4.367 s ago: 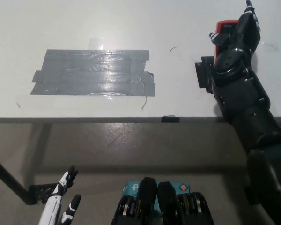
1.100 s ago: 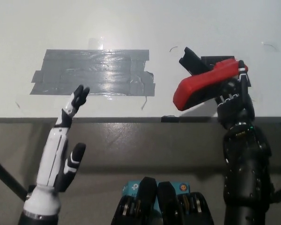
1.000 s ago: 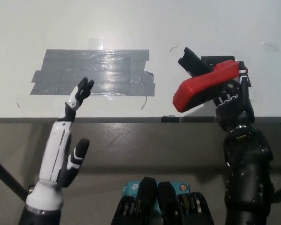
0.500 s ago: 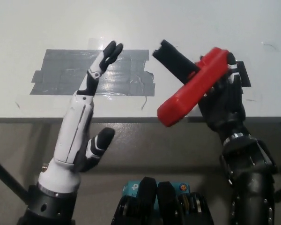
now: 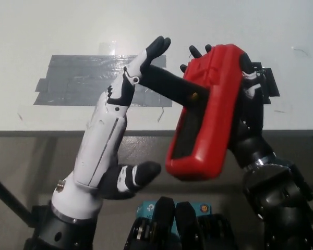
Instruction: The robot first picks the multimeter with right hand and then unfolds the black stand on the back of it using left hand
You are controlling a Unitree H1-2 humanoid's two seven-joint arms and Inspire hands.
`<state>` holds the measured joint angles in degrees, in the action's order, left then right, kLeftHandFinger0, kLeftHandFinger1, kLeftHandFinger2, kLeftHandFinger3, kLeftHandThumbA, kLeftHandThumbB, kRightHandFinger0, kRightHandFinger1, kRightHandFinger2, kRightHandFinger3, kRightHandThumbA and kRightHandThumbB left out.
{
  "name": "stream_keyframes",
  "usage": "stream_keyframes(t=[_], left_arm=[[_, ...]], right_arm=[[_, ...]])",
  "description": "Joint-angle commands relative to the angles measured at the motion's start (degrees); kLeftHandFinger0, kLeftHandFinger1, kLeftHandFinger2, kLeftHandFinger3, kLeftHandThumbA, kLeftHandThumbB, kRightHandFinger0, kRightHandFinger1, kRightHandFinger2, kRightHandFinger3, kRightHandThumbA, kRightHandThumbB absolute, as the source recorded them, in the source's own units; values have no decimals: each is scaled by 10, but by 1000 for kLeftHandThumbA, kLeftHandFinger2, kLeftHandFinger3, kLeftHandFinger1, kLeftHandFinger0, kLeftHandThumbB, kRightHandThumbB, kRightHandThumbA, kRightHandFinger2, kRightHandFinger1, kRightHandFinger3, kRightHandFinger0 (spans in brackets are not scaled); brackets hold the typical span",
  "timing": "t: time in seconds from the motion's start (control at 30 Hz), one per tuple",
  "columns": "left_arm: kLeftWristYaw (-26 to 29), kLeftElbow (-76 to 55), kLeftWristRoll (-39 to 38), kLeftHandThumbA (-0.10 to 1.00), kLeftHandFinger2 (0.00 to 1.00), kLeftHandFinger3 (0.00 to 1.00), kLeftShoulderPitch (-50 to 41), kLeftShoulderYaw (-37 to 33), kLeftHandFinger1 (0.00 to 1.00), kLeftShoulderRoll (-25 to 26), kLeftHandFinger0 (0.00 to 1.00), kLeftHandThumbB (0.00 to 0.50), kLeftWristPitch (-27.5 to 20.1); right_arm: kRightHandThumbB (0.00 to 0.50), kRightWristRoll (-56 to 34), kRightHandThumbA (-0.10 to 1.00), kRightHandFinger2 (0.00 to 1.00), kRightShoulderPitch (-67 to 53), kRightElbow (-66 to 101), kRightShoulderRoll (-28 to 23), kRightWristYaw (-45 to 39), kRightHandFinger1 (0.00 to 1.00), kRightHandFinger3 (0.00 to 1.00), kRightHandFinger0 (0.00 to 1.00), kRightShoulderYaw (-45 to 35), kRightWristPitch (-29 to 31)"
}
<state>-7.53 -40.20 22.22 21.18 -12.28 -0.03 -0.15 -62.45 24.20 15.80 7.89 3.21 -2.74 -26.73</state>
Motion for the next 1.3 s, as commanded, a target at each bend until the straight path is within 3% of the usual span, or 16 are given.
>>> stream_keyframes(t=[0.0, 0.03, 0.07, 0.1, 0.13, 0.17, 0.27, 0.33, 0.4, 0.43, 0.47, 0.53, 0.67, 0.83, 1.13, 1.27], left_arm=[[39, -25, 45, 997, 1000, 1000, 25, 6, 1000, -21, 1000, 322, -86], [51, -23, 41, 966, 1000, 1000, 34, 12, 1000, -24, 1000, 312, -105], [54, -35, 35, 940, 1000, 1000, 40, 23, 1000, -22, 1000, 371, -110], [59, -40, 47, 962, 1000, 1000, 43, 32, 1000, -22, 1000, 386, -120], [72, -50, 85, 1000, 1000, 1000, 38, 44, 1000, -29, 1000, 455, -130], [84, -57, 119, 1000, 1000, 1000, 35, 54, 1000, -35, 1000, 463, -145], [97, -72, 148, 1000, 1000, 1000, 38, 73, 1000, -35, 1000, 416, -184], [85, -78, 112, 1000, 1000, 1000, 45, 74, 1000, -22, 1000, 432, -191], [93, -73, 107, 1000, 1000, 1000, 46, 82, 1000, -22, 1000, 449, -205], [98, -60, 111, 1000, 1000, 1000, 40, 86, 1000, -16, 1000, 416, -220], [108, -45, 119, 1000, 1000, 1000, 40, 87, 1000, -20, 1000, 431, -236], [82, -51, 114, 1000, 1000, 1000, 20, 76, 1000, -42, 1000, 471, -187], [53, -33, 110, 1000, 1000, 1000, 14, 58, 1000, -47, 1000, 407, -163], [27, -21, 74, 1000, 1000, 1000, -2, 40, 1000, -37, 1000, 415, -126], [18, -25, 141, 1000, 1000, 1000, -27, 33, 1000, -56, 1000, 439, -120], [16, -26, 115, 1000, 1000, 1000, -28, 20, 1000, -58, 1000, 453, -122]], right_arm=[[194, -63, -100, 98, 8, 43, -4, -77, 0, 195, 0, 7, -2], [194, -64, -100, 99, 9, 42, -5, -78, 0, 192, 0, 5, -2], [195, -68, -100, 112, 7, 43, -8, -76, 0, 179, 0, 2, -2], [193, -70, -100, 121, 5, 45, -9, -72, 0, 184, 0, 0, -2], [205, -67, -100, 119, 3, 48, -11, -68, 0, 180, 0, -1, -2], [204, -68, -100, 140, 1, 50, -14, -68, 0, 186, 0, -2, -1], [196, -80, -100, 185, -1, 53, -19, -62, 0, 217, 0, -6, -2], [187, -76, -100, 214, 0, 52, -21, -66, 0, 232, 0, -7, 2], [187, -77, -100, 322, 1, 51, -23, -69, 0, 301, 0, -9, 5], [183, -78, -100, 334, 2, 51, -24, -68, 0, 313, 0, -9, 6], [193, -78, -100, 339, 1, 54, -24, -62, 0, 315, 0, -10, 6], [195, -76, -100, 335, 2, 61, -21, -53, 0, 321, 0, -8, 6], [185, -87, -100, 247, 1, 72, -15, -51, 0, 200, 0, -4, 4], [190, -87, -100, 241, 0, 89, -17, -52, 0, 196, 0, 2, 5], [193, -92, -100, 224, -3, 111, -20, -49, 0, 137, 0, 6, 9], [171, -95, -100, 220, -3, 113, -22, -50, 0, 150, 0, 5, 10]])
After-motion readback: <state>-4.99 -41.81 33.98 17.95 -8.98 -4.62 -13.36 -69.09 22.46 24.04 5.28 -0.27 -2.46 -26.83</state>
